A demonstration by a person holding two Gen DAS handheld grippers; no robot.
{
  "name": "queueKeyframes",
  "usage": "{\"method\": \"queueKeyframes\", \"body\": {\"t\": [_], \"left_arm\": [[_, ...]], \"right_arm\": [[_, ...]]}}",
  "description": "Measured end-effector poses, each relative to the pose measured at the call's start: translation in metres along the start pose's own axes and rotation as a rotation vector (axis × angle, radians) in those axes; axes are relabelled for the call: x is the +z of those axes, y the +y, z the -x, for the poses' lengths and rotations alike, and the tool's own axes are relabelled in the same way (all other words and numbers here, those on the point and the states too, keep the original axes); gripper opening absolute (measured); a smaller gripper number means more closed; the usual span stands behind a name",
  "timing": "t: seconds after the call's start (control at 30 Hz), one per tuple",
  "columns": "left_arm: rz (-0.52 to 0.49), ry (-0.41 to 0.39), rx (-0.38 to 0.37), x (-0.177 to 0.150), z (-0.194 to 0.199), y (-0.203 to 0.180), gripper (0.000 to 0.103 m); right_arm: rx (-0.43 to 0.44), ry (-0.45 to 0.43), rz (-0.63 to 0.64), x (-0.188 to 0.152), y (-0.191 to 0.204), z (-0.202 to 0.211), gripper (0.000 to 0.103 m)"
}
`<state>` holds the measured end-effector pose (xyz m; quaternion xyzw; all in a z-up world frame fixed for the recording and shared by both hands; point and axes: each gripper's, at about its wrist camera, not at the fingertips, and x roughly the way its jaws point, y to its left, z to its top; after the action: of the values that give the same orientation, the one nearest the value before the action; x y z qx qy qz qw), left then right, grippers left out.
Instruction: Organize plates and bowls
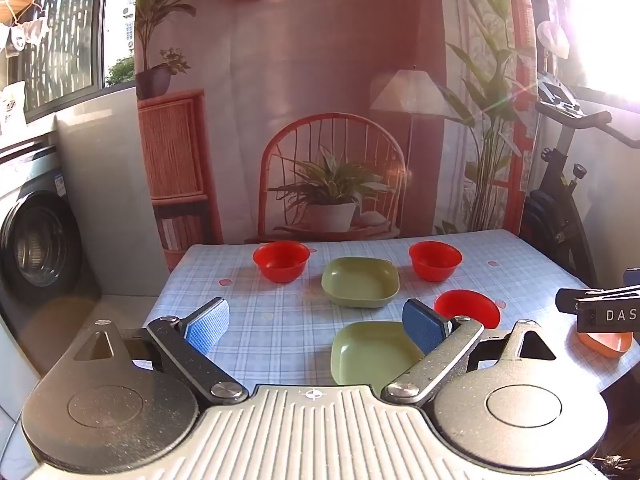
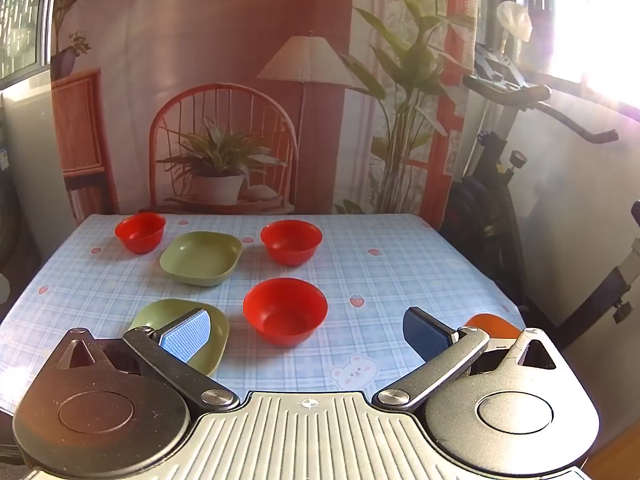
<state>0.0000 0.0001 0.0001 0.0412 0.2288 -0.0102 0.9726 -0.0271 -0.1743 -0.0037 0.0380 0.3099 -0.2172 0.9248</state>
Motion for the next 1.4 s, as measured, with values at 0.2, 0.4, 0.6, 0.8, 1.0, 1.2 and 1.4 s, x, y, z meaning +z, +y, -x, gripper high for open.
{"method": "queueKeyframes", "body": {"t": [0.2, 0.4, 0.6, 0.8, 1.0, 1.2, 1.4], "left_arm": [[0.002, -0.003, -0.001, 0.0000, 0.0000, 0.0001, 0.095], [0.001, -0.004, 0.000, -0.0001, 0.0000, 0.0000, 0.095], [0.004, -0.001, 0.000, 0.0018, -0.0013, 0.0005, 0.095], [0.003, -0.001, -0.001, 0.0016, -0.0013, 0.0006, 0.095], [0.004, 0.000, -0.001, 0.0011, 0.0004, 0.0006, 0.095], [0.005, 0.003, -0.002, -0.0003, -0.0003, 0.0000, 0.095], [0.002, 0.006, -0.003, -0.0020, -0.0029, -0.0008, 0.095]], "right_arm": [[0.000, 0.002, 0.001, 0.0000, -0.0001, 0.0001, 0.103], [-0.001, 0.002, 0.002, 0.0001, 0.0001, 0.0004, 0.103], [-0.002, 0.001, 0.003, 0.0001, 0.0001, 0.0006, 0.103], [-0.002, 0.001, 0.003, 0.0002, 0.0002, 0.0009, 0.103], [-0.002, 0.001, 0.003, 0.0002, 0.0002, 0.0011, 0.103], [-0.003, 0.000, 0.004, 0.0003, 0.0001, 0.0014, 0.103], [-0.003, 0.000, 0.005, 0.0002, 0.0002, 0.0015, 0.103]]}}
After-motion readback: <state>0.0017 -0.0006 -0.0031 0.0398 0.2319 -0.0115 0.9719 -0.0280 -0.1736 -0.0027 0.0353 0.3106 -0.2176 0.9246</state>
